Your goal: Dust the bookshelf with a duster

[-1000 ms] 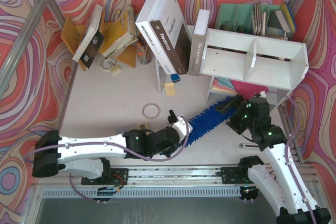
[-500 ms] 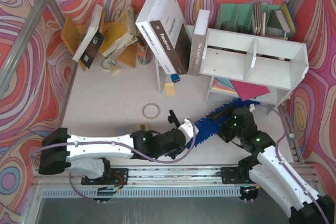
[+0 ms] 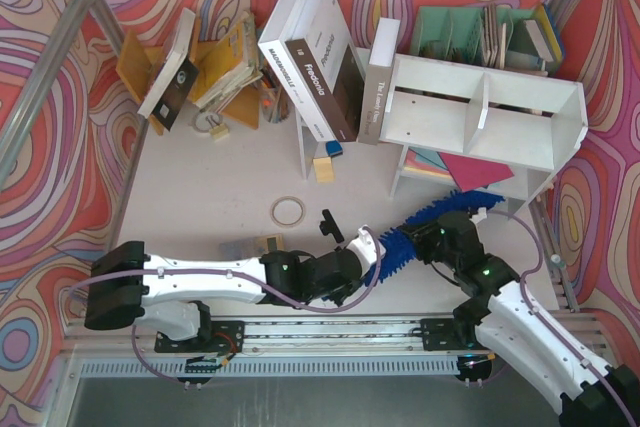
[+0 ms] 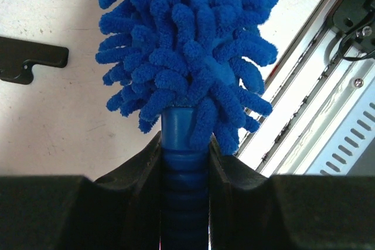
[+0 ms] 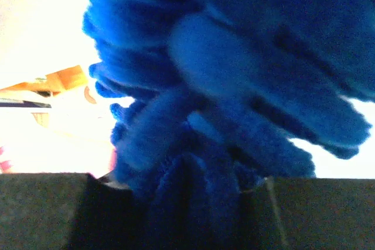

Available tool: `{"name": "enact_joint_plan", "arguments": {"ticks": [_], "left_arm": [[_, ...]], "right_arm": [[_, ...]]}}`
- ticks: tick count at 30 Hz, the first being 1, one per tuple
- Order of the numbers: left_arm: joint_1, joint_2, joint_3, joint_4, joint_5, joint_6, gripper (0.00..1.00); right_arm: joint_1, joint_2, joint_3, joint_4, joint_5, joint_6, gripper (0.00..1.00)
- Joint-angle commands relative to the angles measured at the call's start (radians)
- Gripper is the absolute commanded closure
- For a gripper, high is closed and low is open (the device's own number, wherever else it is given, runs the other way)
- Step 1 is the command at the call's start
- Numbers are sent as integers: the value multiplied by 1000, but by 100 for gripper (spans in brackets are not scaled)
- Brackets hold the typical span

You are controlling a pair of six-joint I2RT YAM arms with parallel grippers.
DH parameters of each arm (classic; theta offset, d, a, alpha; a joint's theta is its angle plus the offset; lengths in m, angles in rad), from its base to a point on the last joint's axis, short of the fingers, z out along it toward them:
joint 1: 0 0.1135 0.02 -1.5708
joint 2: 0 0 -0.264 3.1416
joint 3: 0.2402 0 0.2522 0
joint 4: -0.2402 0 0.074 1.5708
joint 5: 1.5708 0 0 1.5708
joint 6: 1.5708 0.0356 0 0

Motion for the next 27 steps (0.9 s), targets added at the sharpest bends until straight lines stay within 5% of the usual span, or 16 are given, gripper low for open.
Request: {"name": "enact_joint_plan", "arguments": {"ticks": [1,7,11,13,27], "left_arm": [[-1,11,21,40,-58,-33,94],[-9,-48,-11,28,-116,-51,40],[-27,-174,-42,-1,-210,-69,22],[-33,-243,-49,-24,-241,-75,3],[-62,-748,-169,-195,-586,-189,2]], "right_arm": [[7,2,-14,13,50,52,73],[7,25,-31,47,56,98,75],[7,50,-19,63,88,110,76],[7,67,-21,85,104,121,76],[8,346,3,314,182,279,76]]}}
